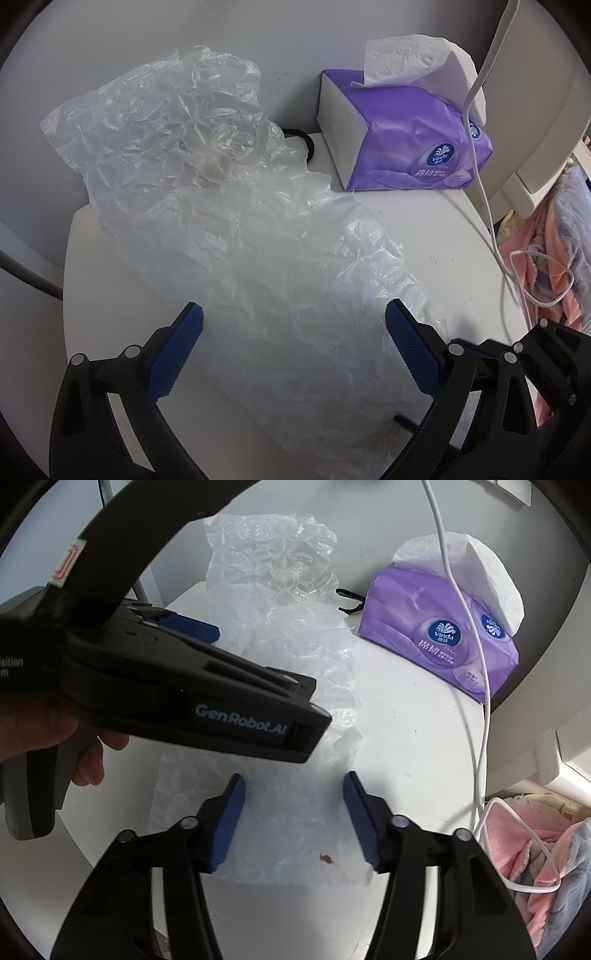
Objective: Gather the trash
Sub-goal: 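Close the right gripper on the bubble wrap's edge, then lift the bubble wrap with the right gripper and carry it over the wastebasket, then open the right gripper to drop the bubble wrap into the wastebasket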
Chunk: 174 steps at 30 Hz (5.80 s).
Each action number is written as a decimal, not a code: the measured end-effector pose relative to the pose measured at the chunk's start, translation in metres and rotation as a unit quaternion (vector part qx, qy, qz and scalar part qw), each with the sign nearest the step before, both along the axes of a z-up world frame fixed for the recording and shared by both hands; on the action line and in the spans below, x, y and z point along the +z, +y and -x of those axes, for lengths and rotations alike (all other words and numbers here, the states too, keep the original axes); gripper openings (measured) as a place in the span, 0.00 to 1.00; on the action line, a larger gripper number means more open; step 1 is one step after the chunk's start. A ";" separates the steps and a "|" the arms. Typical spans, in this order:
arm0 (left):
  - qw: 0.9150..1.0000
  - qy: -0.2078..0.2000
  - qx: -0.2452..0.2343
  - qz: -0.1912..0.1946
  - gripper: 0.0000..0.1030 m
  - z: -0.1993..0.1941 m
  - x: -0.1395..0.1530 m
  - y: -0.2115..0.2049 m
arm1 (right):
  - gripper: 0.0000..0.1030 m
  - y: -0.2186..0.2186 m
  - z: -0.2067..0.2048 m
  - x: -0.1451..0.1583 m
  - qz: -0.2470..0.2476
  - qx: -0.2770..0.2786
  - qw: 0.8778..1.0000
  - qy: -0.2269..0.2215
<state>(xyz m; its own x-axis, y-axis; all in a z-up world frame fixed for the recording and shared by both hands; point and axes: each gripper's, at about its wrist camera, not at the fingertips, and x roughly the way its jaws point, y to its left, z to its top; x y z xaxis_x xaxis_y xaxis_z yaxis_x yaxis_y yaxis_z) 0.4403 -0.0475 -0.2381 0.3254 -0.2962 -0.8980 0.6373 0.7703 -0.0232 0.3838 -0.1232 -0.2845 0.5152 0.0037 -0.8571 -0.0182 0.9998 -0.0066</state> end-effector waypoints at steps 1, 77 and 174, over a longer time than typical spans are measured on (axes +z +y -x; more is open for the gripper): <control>1.000 -0.001 0.000 0.000 0.89 0.001 0.000 -0.001 | 0.39 -0.001 0.000 0.000 0.001 0.001 1.000 -0.001; 0.996 -0.004 0.048 0.073 0.13 0.238 0.132 0.167 | 0.12 0.101 0.186 0.095 -0.027 0.036 0.998 -0.052; 0.936 0.255 0.243 0.027 0.76 0.371 -0.246 0.275 | 0.31 0.238 0.289 -0.292 0.020 0.292 0.925 0.241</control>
<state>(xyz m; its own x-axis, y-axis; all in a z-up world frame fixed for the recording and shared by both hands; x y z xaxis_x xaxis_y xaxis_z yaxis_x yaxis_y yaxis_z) 0.0691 0.2276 -0.4845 -0.0331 -0.2738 -0.9612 0.1080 0.9551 -0.2758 0.0949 0.1151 -0.5767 -0.0071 0.1247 -0.9922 -0.5656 0.8177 0.1068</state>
